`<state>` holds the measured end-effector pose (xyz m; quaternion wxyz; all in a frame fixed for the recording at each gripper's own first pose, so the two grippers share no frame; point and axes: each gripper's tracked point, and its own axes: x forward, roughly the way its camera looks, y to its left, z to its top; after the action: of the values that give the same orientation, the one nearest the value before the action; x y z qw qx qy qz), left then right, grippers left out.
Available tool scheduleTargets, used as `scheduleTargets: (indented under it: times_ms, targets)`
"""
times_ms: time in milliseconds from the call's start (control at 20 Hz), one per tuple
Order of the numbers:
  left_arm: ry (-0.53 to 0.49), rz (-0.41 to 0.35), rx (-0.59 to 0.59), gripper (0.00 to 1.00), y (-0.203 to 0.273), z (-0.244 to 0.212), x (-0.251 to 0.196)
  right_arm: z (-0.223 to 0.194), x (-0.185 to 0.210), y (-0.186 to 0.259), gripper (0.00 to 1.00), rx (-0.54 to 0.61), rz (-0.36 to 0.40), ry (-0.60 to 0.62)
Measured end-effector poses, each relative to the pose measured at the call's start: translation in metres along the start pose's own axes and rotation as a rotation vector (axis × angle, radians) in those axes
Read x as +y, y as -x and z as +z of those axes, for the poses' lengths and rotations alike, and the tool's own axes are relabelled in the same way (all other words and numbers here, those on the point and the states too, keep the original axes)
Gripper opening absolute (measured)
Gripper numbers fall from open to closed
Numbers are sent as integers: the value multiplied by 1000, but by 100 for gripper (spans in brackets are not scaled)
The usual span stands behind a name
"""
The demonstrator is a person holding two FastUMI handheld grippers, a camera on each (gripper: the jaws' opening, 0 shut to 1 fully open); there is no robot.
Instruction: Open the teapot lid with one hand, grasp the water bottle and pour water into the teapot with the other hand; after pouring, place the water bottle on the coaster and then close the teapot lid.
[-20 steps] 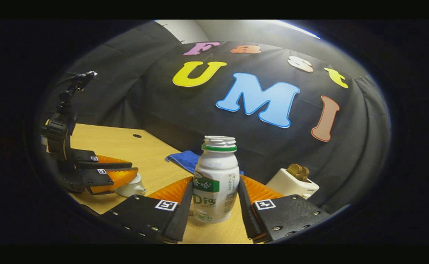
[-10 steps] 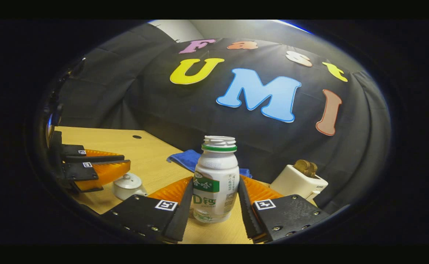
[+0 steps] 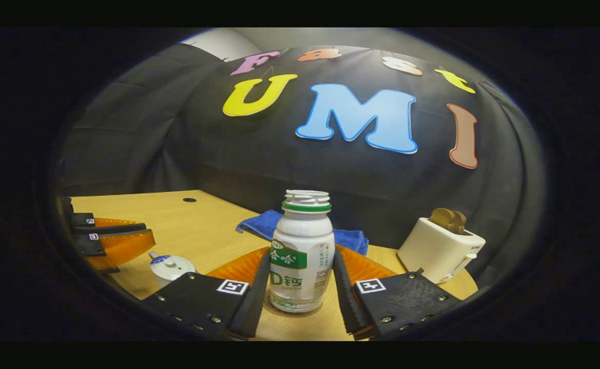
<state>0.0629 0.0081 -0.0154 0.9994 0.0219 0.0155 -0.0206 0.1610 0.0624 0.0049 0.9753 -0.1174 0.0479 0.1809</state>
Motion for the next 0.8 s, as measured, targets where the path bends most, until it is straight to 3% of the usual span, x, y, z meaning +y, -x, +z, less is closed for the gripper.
scheduleTargets:
  times_ms: [50, 100, 600, 650, 800]
  targets:
    - [1, 2, 0, 100, 1, -1, 2, -1, 0, -3, 61, -2, 2, -13]
    - [1, 5, 0, 0, 2, 0, 4, -1, 1, -5, 61, -1, 4, -27]
    - [10, 7, -7, 0, 5, 2, 10, -18, -10, -19, 62, 26, -15, -127]
    - [11, 6, -9, 20, 5, 2, 10, -18, -11, -18, 62, 24, -19, -135]
    - [12, 5, -9, 20, 6, 2, 10, -17, -11, -18, 62, 27, -22, -142]
